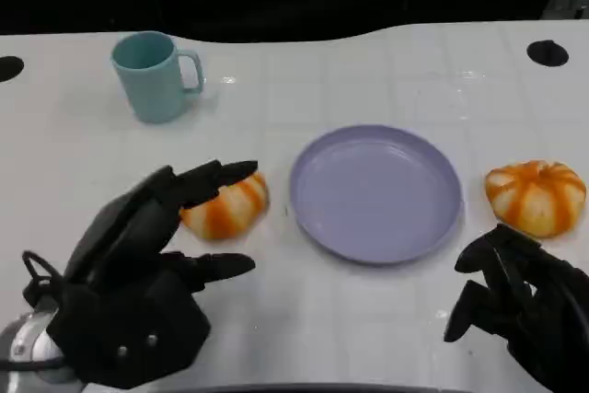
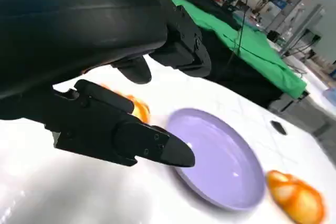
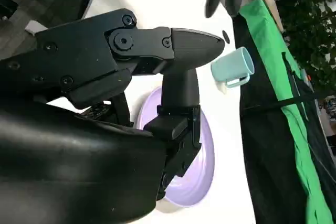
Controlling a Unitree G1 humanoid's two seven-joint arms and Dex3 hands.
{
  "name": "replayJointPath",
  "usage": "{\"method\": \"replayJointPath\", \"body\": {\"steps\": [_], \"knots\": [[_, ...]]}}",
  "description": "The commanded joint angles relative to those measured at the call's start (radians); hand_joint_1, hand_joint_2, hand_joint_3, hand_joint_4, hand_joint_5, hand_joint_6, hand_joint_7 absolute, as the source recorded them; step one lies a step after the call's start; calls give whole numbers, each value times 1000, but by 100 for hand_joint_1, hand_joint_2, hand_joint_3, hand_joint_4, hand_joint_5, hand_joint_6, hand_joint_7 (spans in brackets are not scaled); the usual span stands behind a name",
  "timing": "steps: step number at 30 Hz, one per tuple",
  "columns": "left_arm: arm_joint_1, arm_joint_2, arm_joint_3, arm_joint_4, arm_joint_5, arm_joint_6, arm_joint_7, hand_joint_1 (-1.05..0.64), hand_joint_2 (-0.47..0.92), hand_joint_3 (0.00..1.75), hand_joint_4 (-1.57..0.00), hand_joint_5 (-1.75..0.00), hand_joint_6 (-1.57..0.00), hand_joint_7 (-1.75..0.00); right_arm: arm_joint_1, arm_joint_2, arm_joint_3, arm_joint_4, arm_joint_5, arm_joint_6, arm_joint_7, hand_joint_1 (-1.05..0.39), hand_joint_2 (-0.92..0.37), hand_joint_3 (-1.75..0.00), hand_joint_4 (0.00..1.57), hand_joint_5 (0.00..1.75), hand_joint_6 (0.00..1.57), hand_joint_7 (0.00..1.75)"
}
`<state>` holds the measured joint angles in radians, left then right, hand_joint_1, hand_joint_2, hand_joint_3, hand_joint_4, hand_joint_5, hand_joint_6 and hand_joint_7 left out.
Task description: Grasp the bread from the table and place it into the plate.
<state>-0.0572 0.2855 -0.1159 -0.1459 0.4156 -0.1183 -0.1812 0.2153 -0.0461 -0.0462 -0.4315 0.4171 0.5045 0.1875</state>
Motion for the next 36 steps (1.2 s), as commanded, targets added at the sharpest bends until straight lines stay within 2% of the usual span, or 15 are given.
{"method": "replayJointPath", "body": {"steps": [1, 6, 10, 16, 24, 30, 36], "knots": [[-32, 35, -16, 7, 74, 3, 25, -58, 87, 0, -1, -68, -39, -3, -2, -8, -3, 3, -1, -3, -4, -44, -92, -38, 63, 175, 49, 161], [-114, 83, -93, 17, 316, 87, 13, -57, 82, 0, 0, -53, -31, -1, -2, -8, -5, 16, 1, -19, 8, -44, -92, -40, 63, 175, 49, 161], [-160, 97, -147, 30, 431, 144, -14, -58, 81, 0, 0, -44, -28, -1, -3, -8, -5, 11, 2, -11, 2, -44, -92, -40, 63, 175, 49, 161], [-257, 77, -237, 127, 542, 231, -65, -55, 80, 0, 0, -35, -26, 0, 1, -9, -6, 6, 8, -10, 6, -43, -92, -39, 62, 175, 49, 160], [-378, 49, -304, 328, 548, 246, -59, -52, 80, 1, 0, -30, -22, 0, 4, -13, -7, -3, 7, 2, 4, -45, -92, -39, 63, 175, 49, 161], [-520, -14, -390, 655, 564, 235, 34, -50, 77, 0, 0, -27, -20, 0, 10, -15, -7, -16, 8, 15, -3, -44, -92, -39, 62, 175, 48, 160], [-639, -83, -423, 940, 536, 220, 158, -52, 76, 0, 0, -26, -17, 0, 18, -17, -9, -22, 12, 17, 3, -45, -92, -39, 62, 175, 48, 160]]}}
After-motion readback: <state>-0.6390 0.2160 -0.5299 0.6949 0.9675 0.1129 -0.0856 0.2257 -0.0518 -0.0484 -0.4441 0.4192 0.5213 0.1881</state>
